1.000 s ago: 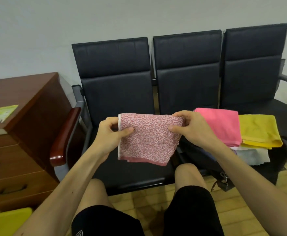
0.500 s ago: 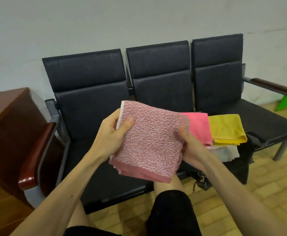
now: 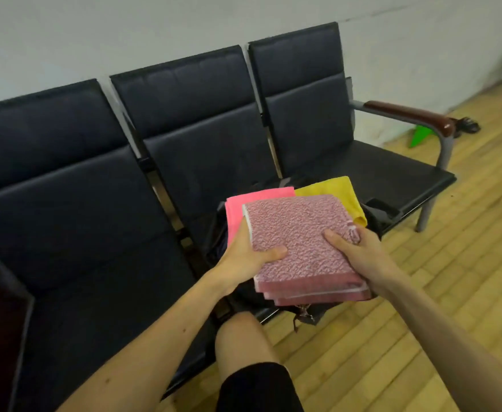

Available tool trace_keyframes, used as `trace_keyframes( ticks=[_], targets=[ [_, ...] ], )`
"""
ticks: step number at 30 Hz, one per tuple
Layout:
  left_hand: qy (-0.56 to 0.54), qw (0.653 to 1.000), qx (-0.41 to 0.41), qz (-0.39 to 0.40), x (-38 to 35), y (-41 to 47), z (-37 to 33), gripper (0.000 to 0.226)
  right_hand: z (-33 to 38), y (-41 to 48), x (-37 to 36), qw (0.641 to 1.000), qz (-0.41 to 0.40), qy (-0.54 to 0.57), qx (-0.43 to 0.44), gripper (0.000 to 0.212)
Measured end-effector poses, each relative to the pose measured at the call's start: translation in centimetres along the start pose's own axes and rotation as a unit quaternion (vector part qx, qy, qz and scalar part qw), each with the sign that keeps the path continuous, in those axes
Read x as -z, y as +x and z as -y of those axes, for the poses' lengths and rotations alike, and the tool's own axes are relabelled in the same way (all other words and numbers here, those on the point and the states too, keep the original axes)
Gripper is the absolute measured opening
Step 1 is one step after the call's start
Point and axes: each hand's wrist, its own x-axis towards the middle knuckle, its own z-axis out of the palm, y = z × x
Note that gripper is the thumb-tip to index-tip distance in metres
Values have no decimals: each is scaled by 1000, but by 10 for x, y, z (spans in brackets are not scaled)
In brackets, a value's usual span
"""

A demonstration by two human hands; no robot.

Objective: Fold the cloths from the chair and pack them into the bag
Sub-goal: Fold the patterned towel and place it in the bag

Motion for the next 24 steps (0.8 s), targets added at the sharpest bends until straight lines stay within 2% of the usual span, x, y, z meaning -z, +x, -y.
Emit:
trace_keyframes(
  ticks=[7,11,14,17,24],
  targets=[
    [11,1000,5,16,-56,160,14,89,10,118,75,990,-71,-119,2,37],
    [34,997,57,26,-68,219,42,109,-10,173,81,986,-75,-150,-21,38],
    [58,993,99,29,-71,238,71,116,-38,201,73,976,-64,-204,-43,46],
    [74,991,106,22,-69,244,95,119,-63,211,62,968,-68,-231,-72,53],
    [57,993,103,17,-62,240,106,109,-83,217,51,948,-85,-290,-97,64]
  ],
)
